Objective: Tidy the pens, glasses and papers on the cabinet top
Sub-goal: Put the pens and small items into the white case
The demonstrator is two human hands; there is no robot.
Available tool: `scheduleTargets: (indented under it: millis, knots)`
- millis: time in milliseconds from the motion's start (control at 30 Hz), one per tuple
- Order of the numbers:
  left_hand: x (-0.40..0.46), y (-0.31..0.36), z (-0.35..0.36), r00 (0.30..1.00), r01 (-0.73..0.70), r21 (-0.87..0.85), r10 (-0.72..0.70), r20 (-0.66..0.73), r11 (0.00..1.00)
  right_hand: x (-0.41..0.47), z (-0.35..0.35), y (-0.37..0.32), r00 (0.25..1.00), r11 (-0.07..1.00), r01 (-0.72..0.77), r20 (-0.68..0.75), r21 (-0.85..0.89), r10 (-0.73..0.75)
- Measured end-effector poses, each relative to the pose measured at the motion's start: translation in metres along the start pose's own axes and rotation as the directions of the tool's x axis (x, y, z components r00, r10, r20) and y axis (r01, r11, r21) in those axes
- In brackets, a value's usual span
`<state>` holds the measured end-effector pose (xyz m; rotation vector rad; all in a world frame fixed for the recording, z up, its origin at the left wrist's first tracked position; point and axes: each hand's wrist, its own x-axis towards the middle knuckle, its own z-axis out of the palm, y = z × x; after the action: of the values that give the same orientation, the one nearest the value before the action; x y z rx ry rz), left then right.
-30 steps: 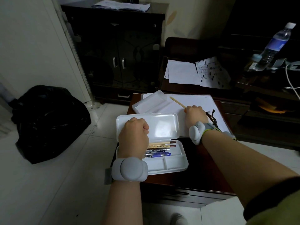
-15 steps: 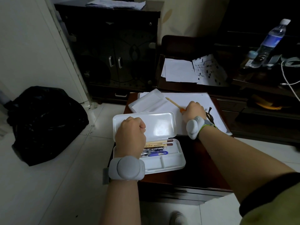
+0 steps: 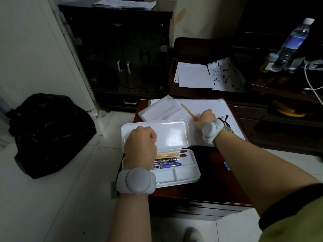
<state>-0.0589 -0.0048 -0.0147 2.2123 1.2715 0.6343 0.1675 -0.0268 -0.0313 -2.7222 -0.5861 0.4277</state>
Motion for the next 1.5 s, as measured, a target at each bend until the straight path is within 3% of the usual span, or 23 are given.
scheduleTargets:
  millis: [133,400,833,1167,1267,1400,1500]
  knots:
    - [-0.001,0.000,0.000,1.000,0.001,-0.006,-0.001,-0.001,1.000,-0.003,0.002,-0.002,0.999,0.999,0.029,-0.019,-0.028,-0.029]
    - [0.000,-0.001,0.001,1.000,-0.012,0.004,0.012,-0.003,1.000,-0.002,0.000,0.008,0.997,0.995,0.071,0.010,0.074,-0.072]
    - [-0.002,0.003,0.004,0.998,-0.068,0.003,0.068,-0.012,0.998,-0.012,-0.015,0.010,0.981,0.963,0.126,-0.177,0.238,-0.084]
    - [-0.010,0.002,-0.004,0.992,-0.104,0.000,0.103,-0.075,0.995,-0.056,-0.040,0.013,0.962,0.890,0.252,-0.197,0.381,-0.188]
    - [-0.014,0.004,-0.003,0.993,-0.099,-0.079,0.094,-0.065,0.992,-0.077,-0.038,0.020,0.964,0.864,0.263,-0.159,0.430,-0.214]
    - [-0.018,0.012,-0.004,0.997,-0.081,-0.337,0.077,-0.025,0.938,-0.103,-0.040,0.029,0.961,0.815,0.277,-0.131,0.509,-0.244]
    - [-0.020,0.017,-0.003,0.989,-0.150,-0.360,0.138,-0.058,0.921,-0.115,-0.040,0.031,0.956,0.739,0.284,-0.123,0.611,-0.266]
